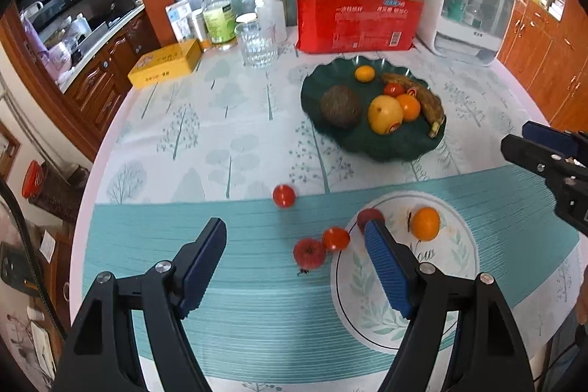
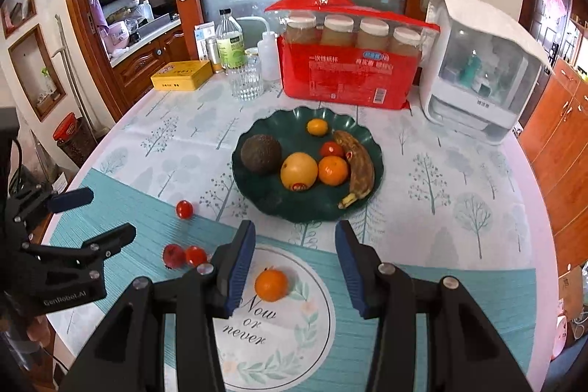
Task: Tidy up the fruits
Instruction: 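Move both tools back toward the white plate, then grasp the red apple with the left gripper while the right gripper grasps the large orange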
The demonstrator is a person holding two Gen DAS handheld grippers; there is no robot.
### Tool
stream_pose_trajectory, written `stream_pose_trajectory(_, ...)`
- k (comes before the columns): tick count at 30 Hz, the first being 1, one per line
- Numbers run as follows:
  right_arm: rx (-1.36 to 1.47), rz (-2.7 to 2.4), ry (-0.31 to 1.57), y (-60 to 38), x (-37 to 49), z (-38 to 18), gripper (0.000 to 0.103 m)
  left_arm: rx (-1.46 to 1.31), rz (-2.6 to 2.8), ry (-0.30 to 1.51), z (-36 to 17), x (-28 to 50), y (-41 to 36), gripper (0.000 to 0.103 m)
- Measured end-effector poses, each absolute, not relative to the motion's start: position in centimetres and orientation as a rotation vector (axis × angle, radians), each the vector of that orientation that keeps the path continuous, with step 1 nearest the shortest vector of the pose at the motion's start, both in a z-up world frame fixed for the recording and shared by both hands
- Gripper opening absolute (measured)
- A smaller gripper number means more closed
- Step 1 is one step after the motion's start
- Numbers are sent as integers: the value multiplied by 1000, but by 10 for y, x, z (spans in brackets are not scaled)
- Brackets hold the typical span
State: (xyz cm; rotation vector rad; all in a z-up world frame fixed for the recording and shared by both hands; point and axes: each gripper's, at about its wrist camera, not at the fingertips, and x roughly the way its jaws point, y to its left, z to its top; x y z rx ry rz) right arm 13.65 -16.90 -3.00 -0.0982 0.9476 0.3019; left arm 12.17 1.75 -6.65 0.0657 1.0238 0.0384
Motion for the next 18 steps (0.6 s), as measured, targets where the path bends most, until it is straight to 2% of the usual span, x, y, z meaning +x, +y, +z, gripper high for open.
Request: stream_pose_trajectory(18,-78,319,1050,-162,121,-106,46,-13,74,1152,-159,130,31,77)
